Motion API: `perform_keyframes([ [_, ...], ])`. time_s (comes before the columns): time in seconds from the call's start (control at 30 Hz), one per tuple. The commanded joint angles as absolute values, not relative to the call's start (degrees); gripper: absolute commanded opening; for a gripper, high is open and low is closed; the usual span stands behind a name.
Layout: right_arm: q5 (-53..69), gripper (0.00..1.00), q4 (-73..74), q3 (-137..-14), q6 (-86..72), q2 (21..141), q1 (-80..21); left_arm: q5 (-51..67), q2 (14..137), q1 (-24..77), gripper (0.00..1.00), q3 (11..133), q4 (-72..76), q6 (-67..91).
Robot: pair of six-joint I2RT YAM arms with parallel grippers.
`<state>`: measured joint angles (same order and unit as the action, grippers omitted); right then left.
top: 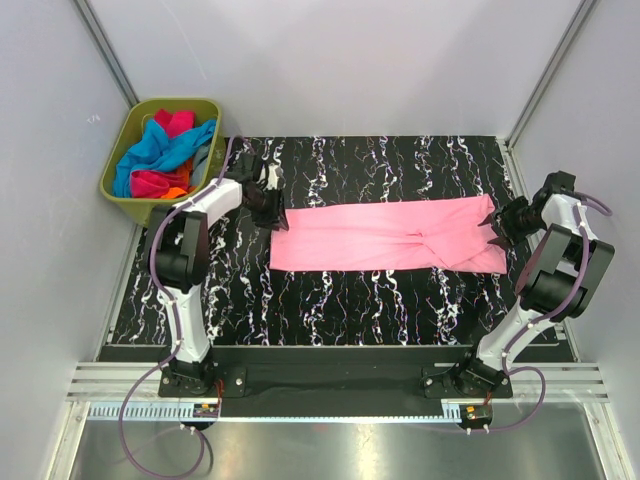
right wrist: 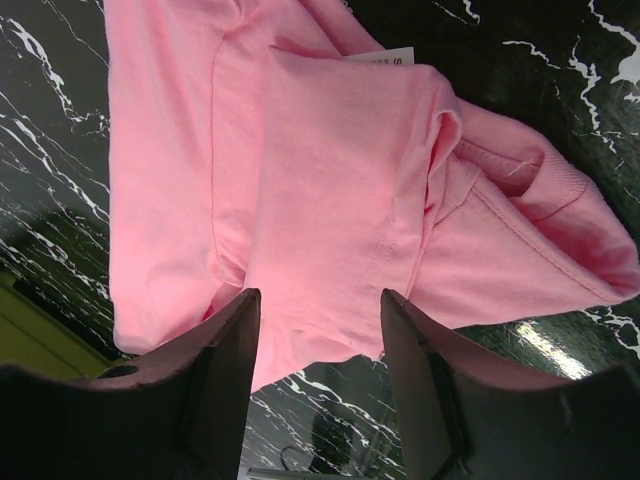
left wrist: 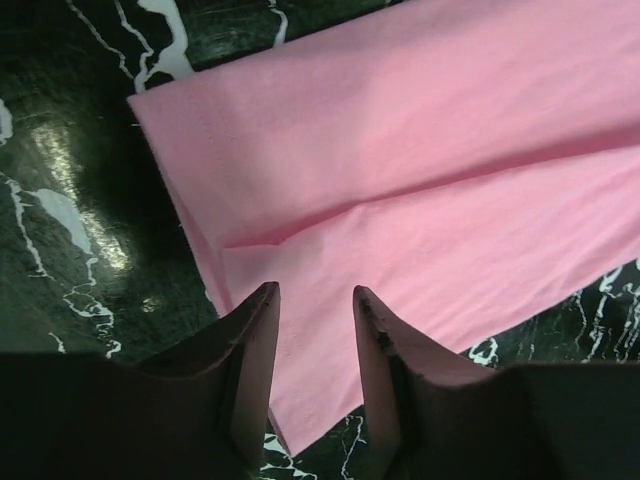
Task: Fold and stack the t-shirts
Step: Fold the tshirt
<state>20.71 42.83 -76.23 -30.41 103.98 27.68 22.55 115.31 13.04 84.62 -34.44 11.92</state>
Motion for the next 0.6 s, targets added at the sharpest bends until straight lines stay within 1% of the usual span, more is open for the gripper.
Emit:
perform_keyframes([
  [0.0,22.06,0.58,42.71,-77.08,-29.27,103.54,27.33,17.85,115.40,12.92,0.39,87.28,-33.66,13.62],
  [0.07,22.06,0.58,42.71,-76.99,-29.27,103.62,27.25,17.05,115.75,12.83,0.40,86.66,-32.96,15.11],
  [0.13,22.24,0.58,42.80,-76.99,-29.36,103.88,27.16,14.51,115.49,12.92,0.44,85.96,-32.26,17.57],
  [0.27,22.24,0.58,42.54,-76.91,-29.27,104.15,27.16,12.83,115.84,13.01,0.46,85.43,-31.90,19.33],
  [0.57,22.32,0.58,42.36,-76.90,-29.18,104.68,27.16,12.30,118.56,12.92,0.42,86.31,-31.90,19.34],
])
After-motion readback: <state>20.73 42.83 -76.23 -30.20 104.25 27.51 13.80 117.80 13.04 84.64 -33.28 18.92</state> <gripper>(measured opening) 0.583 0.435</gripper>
